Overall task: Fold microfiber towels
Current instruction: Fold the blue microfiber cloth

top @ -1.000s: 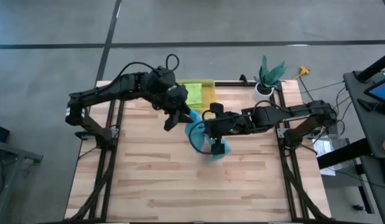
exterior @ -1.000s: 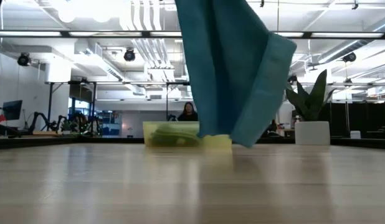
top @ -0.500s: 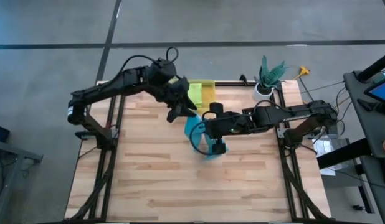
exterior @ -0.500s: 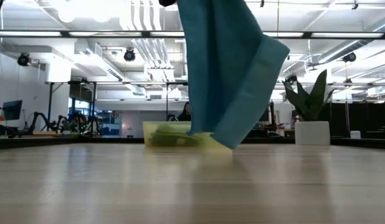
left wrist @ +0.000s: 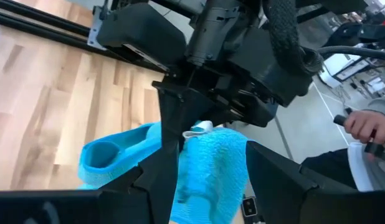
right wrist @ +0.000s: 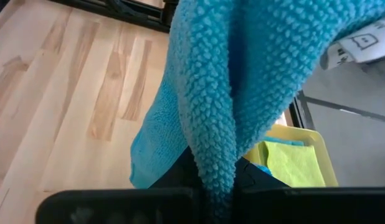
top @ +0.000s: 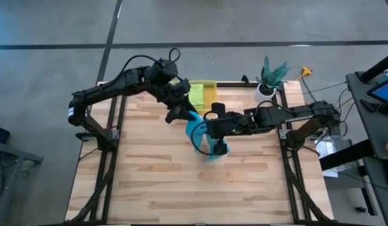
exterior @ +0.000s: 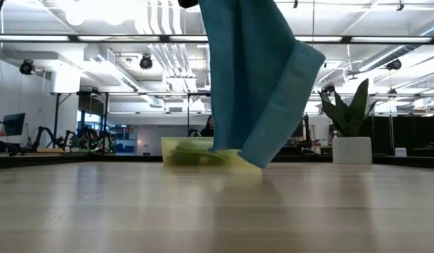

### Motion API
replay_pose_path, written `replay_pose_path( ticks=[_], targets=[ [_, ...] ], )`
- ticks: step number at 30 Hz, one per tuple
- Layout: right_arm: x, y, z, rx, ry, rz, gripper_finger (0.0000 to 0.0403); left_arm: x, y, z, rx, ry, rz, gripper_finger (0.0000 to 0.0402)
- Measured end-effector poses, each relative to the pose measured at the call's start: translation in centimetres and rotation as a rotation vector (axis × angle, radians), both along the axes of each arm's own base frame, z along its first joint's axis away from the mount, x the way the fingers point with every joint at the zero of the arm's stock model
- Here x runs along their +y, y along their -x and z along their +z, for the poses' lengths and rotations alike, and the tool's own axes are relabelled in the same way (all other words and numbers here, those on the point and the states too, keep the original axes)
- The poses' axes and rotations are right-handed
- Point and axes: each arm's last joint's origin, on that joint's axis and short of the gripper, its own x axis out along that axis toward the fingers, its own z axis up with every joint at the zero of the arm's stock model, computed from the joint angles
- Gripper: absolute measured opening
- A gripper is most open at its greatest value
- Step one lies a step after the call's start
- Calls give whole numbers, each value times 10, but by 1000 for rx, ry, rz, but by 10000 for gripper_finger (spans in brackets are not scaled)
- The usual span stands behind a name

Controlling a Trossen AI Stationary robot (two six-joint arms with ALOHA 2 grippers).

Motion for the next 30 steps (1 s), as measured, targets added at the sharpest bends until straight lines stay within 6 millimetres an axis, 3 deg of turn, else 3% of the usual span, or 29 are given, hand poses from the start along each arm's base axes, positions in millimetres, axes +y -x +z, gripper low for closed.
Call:
replay_pose_path(
  ticks=[25, 30],
  targets=[
    [0, -2, -3, 4, -23, -22, 9, 0, 2, -4, 62, 27, 28, 171],
    [-1, -2, -3, 0, -42, -40, 9, 0, 2, -5, 64, 26, 28, 148]
  ],
)
